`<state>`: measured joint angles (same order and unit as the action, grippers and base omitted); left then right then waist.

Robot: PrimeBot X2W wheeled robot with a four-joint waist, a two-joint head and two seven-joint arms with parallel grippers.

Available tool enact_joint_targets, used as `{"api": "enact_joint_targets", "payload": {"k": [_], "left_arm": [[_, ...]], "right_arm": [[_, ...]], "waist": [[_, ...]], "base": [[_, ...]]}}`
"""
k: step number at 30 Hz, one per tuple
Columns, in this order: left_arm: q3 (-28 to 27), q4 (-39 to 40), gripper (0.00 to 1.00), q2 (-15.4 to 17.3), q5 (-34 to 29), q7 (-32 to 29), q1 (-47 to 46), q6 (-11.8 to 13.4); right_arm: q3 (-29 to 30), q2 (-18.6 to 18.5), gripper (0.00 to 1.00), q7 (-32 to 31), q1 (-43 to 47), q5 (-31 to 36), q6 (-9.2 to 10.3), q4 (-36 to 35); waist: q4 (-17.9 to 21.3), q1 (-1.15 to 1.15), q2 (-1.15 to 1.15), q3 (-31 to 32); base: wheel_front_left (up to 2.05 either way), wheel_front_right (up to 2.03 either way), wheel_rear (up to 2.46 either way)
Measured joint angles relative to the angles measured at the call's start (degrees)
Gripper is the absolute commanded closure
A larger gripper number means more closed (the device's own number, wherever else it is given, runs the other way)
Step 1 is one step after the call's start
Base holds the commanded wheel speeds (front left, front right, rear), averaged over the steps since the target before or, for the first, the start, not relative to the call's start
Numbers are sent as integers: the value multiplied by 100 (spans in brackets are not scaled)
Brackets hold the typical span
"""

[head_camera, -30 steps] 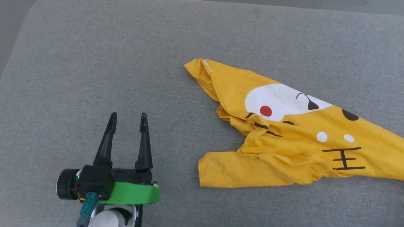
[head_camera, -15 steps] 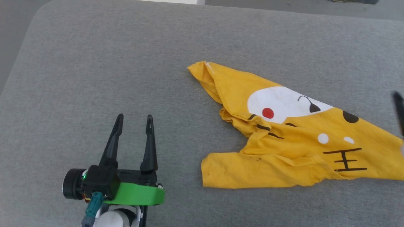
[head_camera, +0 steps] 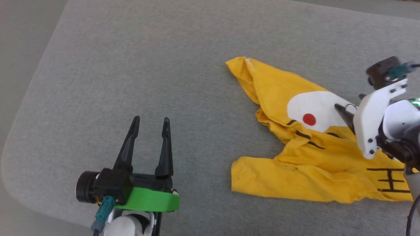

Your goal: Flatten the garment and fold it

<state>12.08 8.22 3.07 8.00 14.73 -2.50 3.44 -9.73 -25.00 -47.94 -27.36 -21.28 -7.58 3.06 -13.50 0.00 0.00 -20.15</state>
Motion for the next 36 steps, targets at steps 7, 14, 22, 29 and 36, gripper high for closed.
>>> {"api": "enact_joint_targets", "payload": {"k": [7, 14, 22, 29, 36], "left_arm": [[96, -29, 0, 0, 87, 0, -115, 70], [80, -20, 0, 1, 108, 0, -116, 122], [267, 54, 0, 0, 168, 0, -370, 125], [490, -42, 0, -1, 218, 0, -463, 151], [563, -114, 0, -1, 219, 0, -522, 204]], "right_arm": [[-593, -290, 94, -23, -293, -241, 1, 835], [-714, -296, 100, 476, -745, -276, 1, 998], [-271, -694, 100, 1269, -2129, 383, 1, 1237], [7, -753, 64, 1630, -2447, 990, 1, 2130], [230, -383, 0, 1996, -2425, 1361, 1, 2629]], "waist": [[-263, 0, 0, -137], [-235, 0, 0, -164], [-298, 0, 0, -395], [-574, 0, 0, -630], [-688, 0, 0, -728]], "base": [[0, 0, 0], [0, 0, 0], [0, 0, 0], [0, 0, 0], [0, 0, 0]]}}
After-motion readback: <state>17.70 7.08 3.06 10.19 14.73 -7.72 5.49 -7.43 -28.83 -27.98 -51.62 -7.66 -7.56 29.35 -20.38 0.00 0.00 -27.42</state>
